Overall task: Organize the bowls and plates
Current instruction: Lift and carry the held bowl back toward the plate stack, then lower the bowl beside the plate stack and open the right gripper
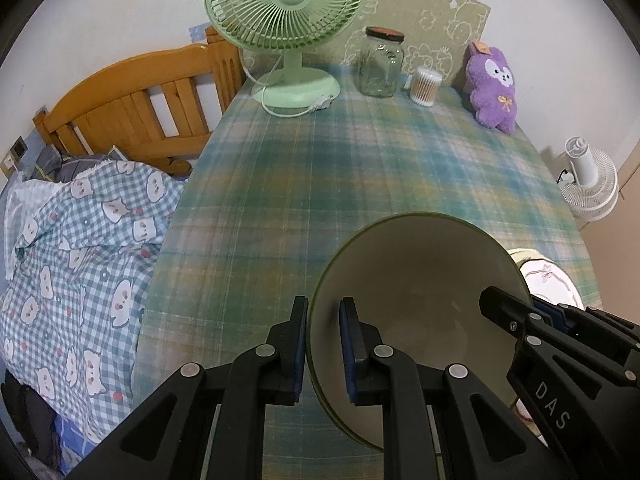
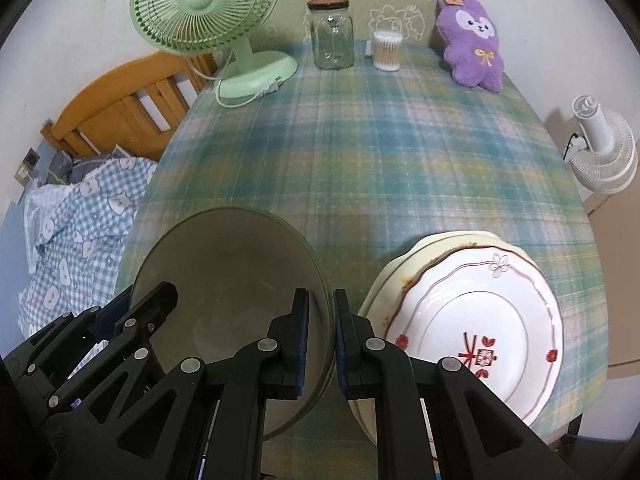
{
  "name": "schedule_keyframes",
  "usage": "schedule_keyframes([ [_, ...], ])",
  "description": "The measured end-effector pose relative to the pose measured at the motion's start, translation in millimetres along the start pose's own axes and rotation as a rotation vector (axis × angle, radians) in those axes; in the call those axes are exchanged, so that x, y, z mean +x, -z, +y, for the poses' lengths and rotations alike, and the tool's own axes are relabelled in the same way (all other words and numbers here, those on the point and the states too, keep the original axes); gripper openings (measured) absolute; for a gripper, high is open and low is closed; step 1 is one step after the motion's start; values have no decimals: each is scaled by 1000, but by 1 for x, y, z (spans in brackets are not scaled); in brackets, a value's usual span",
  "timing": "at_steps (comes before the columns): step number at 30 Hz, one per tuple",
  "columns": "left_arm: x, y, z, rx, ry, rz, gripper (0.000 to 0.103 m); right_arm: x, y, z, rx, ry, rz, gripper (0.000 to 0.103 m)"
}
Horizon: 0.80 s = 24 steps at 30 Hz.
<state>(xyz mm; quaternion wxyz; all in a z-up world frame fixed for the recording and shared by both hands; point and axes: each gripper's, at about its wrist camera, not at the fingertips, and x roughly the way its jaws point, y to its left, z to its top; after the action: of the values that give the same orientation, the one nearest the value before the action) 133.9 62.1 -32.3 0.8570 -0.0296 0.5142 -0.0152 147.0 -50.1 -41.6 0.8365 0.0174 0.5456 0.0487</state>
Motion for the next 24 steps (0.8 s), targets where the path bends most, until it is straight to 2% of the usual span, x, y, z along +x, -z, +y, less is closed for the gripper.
schedule_keyframes([
  [5,7,3,3,-13,22,21,12,5,1,3,-16,24,-5,15],
  [10,6,2,2,-18,28,10,12,7,0,-2,9,26,6,15],
  [14,7,4,2,-18,44,21,24,5,2,-1,14,16,10,15],
  [18,-1,5,-1,-4,53,-9,38,-1,0,-2,6,18,3,15],
  [20,-5,4,-3,2,74,-11,41,-6,-2,-2,-1,26,-6,15],
  [24,-14,2,-6,13,72,-35,58,-16,-6,-4,13,55,-20,17],
])
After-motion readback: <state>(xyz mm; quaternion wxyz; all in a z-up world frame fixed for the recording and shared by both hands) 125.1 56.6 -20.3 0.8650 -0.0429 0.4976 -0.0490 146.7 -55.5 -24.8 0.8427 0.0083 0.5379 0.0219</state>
